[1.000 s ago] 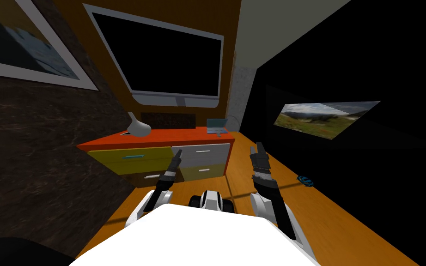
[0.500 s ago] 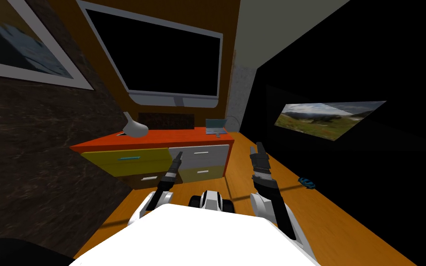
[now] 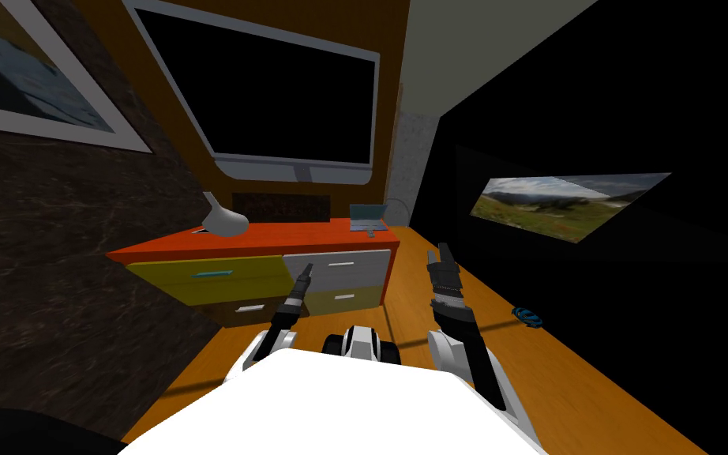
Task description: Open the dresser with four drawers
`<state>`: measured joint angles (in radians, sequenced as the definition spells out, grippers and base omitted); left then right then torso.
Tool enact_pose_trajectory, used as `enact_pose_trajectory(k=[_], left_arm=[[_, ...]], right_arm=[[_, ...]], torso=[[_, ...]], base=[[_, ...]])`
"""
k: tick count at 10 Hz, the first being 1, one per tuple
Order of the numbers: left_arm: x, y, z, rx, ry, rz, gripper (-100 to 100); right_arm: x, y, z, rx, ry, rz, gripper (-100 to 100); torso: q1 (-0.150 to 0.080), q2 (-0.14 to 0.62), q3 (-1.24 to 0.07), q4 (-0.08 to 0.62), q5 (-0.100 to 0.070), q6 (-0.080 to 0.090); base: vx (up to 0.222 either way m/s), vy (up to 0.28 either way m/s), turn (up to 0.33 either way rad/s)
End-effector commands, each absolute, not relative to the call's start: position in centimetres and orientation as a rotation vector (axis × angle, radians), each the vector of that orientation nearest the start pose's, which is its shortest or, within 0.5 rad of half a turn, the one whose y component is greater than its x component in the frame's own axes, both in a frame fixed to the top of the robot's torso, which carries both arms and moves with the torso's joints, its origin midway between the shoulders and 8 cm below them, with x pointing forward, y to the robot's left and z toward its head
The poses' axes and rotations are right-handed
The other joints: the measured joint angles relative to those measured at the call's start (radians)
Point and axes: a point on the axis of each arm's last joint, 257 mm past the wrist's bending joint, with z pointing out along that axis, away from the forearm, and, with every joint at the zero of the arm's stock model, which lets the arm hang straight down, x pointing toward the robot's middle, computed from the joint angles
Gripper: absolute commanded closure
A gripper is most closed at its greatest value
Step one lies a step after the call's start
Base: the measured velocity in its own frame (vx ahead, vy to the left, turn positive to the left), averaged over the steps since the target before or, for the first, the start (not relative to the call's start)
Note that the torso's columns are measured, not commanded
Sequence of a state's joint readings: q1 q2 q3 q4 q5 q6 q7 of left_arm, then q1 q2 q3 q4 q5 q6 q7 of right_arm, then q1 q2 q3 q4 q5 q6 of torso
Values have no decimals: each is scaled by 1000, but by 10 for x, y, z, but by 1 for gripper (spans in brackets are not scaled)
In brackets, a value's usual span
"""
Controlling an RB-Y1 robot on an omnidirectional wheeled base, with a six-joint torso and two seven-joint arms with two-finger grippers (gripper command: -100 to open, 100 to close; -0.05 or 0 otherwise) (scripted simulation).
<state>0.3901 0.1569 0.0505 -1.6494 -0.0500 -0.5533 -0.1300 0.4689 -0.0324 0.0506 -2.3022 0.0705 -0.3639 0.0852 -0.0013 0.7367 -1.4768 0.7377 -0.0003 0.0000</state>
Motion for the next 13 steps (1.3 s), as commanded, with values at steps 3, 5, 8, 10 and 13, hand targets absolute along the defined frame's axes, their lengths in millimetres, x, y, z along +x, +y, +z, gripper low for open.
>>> enact_pose_trajectory(k=[3, 5, 8, 10, 13], left_arm=[[408, 326, -257, -859, 1158, -951, -100], [407, 327, -276, -896, 1172, -942, -100], [405, 322, -301, -961, 1177, -940, -100], [405, 313, -315, -1012, 1167, -949, -100], [405, 305, -321, -1044, 1155, -959, -100]], right_arm=[[367, -251, 17, 627, 761, 1216, 0], [367, -251, 17, 627, 761, 1216, 0], [367, -251, 17, 627, 761, 1216, 0], [367, -251, 17, 627, 761, 1216, 0], [367, -251, 17, 627, 761, 1216, 0]], torso=[[1, 2, 1, 0, 0, 0], [1, 0, 0, 0, 0, 0], [1, 1, 1, 0, 0, 0], [2, 2, 1, 1, 0, 0], [2, 2, 1, 1, 0, 0]], base=[[50, -35, 8], [76, -48, 9], [75, -46, 7], [45, -31, 5], [23, -16, 2]])
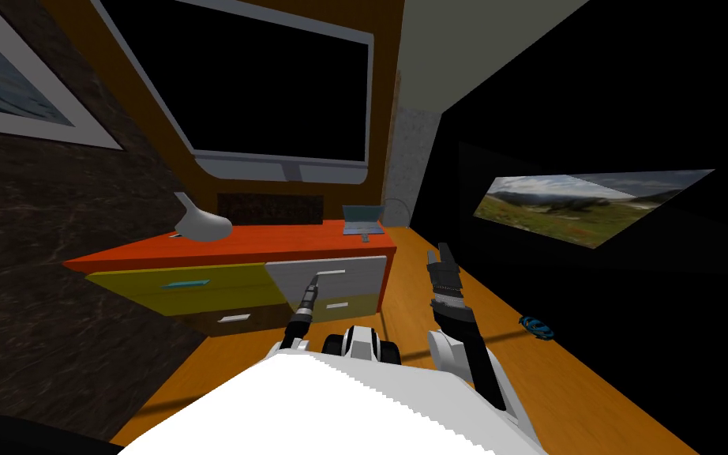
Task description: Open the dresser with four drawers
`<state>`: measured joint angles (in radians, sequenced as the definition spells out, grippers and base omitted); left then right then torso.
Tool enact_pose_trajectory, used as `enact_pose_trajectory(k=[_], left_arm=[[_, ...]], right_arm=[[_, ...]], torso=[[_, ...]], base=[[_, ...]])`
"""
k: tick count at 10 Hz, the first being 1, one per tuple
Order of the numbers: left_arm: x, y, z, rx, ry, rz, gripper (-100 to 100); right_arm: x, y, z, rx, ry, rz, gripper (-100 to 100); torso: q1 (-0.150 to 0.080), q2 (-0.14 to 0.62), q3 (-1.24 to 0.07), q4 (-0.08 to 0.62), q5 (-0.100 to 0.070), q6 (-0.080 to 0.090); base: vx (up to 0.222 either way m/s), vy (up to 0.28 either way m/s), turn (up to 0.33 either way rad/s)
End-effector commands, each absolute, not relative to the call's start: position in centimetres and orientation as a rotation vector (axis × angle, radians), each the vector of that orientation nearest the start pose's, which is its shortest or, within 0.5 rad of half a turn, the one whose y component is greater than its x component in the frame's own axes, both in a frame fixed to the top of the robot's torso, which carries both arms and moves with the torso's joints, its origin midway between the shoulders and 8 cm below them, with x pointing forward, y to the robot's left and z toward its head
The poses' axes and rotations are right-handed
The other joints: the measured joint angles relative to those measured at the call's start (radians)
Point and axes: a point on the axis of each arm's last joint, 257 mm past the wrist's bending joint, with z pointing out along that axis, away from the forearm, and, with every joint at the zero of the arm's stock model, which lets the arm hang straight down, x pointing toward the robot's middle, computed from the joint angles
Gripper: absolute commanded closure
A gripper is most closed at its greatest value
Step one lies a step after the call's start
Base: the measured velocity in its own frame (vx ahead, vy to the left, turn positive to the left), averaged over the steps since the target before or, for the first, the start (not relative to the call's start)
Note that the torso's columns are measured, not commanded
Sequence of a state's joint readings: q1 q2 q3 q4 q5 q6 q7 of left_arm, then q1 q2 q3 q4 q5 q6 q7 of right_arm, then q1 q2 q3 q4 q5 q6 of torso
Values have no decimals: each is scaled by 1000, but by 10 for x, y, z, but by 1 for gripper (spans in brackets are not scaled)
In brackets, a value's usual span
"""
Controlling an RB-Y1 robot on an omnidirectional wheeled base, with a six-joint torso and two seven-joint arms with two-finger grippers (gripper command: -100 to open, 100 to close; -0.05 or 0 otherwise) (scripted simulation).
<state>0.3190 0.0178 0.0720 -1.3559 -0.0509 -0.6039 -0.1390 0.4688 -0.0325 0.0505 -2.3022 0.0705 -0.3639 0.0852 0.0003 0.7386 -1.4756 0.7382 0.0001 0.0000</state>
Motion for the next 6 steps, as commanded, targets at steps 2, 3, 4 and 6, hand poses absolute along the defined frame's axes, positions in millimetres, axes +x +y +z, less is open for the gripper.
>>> enact_pose_trajectory(k=[2, 3, 4, 6], left_arm=[[408, 305, -318, -1044, 1152, -960, -100], [409, 305, -318, -1045, 1153, -959, 100], [407, 304, -316, -1043, 1153, -961, 100], [404, 303, -313, -1041, 1153, -963, 100]], right_arm=[[367, -251, 17, 627, 761, 1216, 0], [367, -251, 17, 627, 761, 1216, 0], [367, -251, 17, 627, 761, 1216, 0], [367, -251, 17, 627, 760, 1216, 0]], torso=[[1, -2, -1, 0, 0, 0], [0, -1, -1, -1, 0, 0], [0, 1, 0, 0, 0, 0], [0, 8, 5, 2, 0, 0]], base=[[46, 2, -10], [5, 0, 1], [-96, -32, 12], [-211, -41, 11]])
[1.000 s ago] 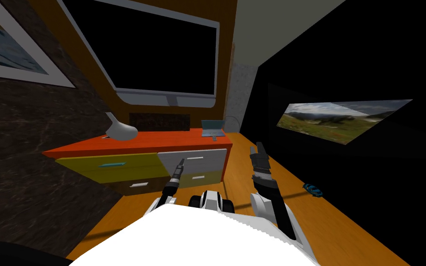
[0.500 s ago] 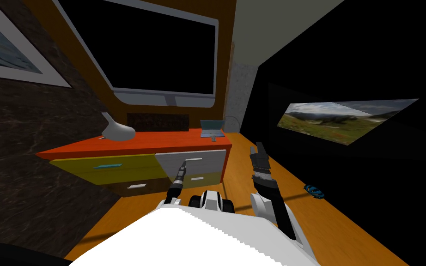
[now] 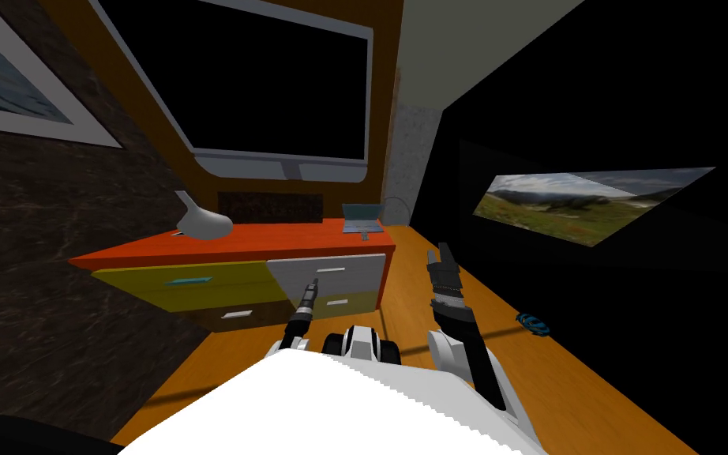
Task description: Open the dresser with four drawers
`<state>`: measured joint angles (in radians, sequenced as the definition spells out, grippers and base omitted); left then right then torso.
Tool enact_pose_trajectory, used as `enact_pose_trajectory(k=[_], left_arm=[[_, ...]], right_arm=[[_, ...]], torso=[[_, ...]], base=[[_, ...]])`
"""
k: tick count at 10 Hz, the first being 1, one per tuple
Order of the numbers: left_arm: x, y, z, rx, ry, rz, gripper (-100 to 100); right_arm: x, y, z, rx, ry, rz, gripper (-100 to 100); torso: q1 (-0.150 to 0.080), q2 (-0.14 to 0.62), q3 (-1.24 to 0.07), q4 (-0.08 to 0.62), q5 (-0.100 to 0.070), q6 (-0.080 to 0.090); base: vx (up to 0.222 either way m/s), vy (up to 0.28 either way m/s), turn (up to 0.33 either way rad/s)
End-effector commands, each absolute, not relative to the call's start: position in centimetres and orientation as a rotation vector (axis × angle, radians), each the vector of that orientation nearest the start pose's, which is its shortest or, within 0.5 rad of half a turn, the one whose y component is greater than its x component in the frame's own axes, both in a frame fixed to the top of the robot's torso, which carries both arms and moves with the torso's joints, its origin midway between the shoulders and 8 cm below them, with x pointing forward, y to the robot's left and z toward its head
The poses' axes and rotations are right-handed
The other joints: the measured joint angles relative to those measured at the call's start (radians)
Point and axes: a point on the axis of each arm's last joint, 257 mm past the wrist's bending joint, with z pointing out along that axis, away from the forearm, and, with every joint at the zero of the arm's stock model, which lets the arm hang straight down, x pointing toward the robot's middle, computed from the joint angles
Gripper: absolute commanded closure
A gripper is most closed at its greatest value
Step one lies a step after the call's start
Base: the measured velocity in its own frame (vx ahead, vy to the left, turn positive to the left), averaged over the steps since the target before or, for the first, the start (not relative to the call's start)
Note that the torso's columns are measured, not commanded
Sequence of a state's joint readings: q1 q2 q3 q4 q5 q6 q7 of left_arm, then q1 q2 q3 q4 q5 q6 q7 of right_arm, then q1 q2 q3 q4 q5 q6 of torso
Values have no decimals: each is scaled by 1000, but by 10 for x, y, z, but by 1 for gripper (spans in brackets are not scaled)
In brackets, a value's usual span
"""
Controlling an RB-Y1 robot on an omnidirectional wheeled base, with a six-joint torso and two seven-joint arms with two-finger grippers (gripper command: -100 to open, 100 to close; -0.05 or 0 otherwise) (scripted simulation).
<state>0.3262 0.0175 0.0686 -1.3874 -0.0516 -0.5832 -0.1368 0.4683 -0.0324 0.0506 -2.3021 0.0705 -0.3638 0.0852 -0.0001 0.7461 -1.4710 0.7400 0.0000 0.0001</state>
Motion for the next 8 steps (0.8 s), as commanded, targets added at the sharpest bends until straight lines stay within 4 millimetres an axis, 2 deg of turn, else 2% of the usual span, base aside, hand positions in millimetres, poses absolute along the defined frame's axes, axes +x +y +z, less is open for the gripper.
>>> enact_pose_trajectory(k=[1, 2, 3, 7, 8], left_arm=[[403, 303, -312, -1040, 1154, -964, 100], [403, 303, -313, -1041, 1153, -963, 100], [403, 314, -311, -1004, 1183, -943, -100], [405, 332, -306, -949, 1225, -912, -100], [410, 330, -305, -973, 1213, -919, -100]], right_arm=[[367, -251, 17, 627, 760, 1216, 0], [367, -251, 17, 627, 760, 1216, 0], [367, -251, 17, 627, 761, 1216, 0], [367, -251, 17, 627, 761, 1216, 0], [367, -251, 17, 627, 761, 1216, 0]], torso=[[-1, -2, -1, 0, 0, 0], [-2, -6, -3, -1, 0, 0], [1, -14, -8, -3, 0, 0], [0, -9, -6, -2, 0, 0], [0, -8, -5, -2, 0, 0]], base=[[-224, -71, 15], [-107, -32, 4], [-20, -8, -4], [28, 6, -1], [98, 30, -8]])
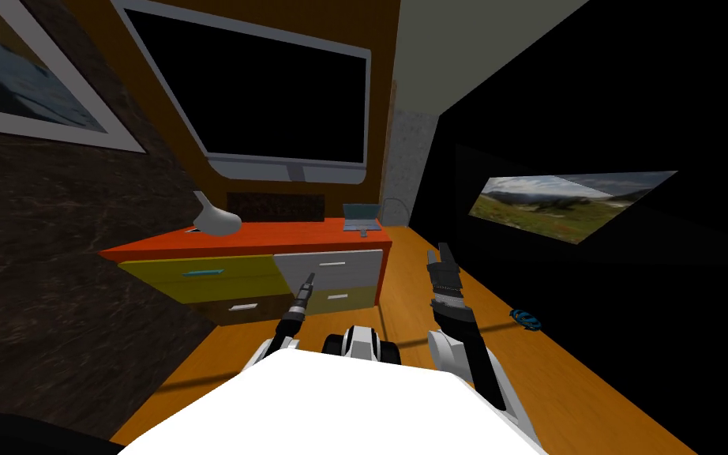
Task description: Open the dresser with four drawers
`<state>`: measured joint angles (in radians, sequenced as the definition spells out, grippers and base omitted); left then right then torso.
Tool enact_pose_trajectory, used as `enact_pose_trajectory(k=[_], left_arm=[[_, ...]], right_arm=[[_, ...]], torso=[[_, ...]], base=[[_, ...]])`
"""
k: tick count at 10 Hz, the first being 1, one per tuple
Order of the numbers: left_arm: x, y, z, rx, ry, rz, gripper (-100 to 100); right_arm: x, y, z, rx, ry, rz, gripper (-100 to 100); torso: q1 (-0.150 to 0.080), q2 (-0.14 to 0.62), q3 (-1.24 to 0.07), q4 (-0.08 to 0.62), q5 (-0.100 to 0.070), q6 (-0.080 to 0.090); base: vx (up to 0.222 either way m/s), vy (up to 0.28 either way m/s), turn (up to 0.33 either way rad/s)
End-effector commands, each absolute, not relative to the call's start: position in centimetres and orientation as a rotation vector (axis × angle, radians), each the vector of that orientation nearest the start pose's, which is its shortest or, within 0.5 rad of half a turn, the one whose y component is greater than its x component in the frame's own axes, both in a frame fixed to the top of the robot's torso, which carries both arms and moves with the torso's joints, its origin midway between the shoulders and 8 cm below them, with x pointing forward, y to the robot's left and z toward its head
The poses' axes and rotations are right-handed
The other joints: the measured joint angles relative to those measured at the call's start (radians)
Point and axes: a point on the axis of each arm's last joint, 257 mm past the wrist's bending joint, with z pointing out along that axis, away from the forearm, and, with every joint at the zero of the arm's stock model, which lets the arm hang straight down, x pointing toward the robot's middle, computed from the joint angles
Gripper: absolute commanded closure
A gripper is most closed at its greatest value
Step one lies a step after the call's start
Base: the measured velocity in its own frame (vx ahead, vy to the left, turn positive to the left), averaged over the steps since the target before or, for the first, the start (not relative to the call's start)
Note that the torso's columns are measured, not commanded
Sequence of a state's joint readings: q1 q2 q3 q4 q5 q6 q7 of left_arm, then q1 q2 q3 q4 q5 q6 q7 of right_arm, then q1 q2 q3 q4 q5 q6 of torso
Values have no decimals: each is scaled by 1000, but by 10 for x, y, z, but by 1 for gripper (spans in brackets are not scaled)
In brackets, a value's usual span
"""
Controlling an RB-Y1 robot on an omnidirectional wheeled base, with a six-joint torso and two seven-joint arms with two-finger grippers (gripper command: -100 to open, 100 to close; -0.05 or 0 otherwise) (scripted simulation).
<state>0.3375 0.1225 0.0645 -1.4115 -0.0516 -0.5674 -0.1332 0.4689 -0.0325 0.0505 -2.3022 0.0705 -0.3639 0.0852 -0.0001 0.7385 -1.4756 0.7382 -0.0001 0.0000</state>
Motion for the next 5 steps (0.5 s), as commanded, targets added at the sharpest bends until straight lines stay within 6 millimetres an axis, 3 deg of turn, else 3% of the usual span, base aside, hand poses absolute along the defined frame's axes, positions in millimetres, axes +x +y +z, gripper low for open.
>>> enact_pose_trajectory(k=[1, 3, 5], left_arm=[[412, 333, -303, -967, 1219, -913, -100], [417, 327, -304, -1007, 1200, -927, -100], [418, 319, -305, -1037, 1180, -942, -100]], right_arm=[[367, -252, 17, 627, 761, 1216, 0], [367, -252, 17, 627, 761, 1216, 0], [367, -251, 17, 627, 761, 1216, 0]], torso=[[1, -2, -1, -1, 0, 0], [-1, -2, -2, -1, 0, 0], [0, 3, 1, 0, 0, 0]], base=[[128, 20, -12], [122, 8, -4], [48, 12, -2]])
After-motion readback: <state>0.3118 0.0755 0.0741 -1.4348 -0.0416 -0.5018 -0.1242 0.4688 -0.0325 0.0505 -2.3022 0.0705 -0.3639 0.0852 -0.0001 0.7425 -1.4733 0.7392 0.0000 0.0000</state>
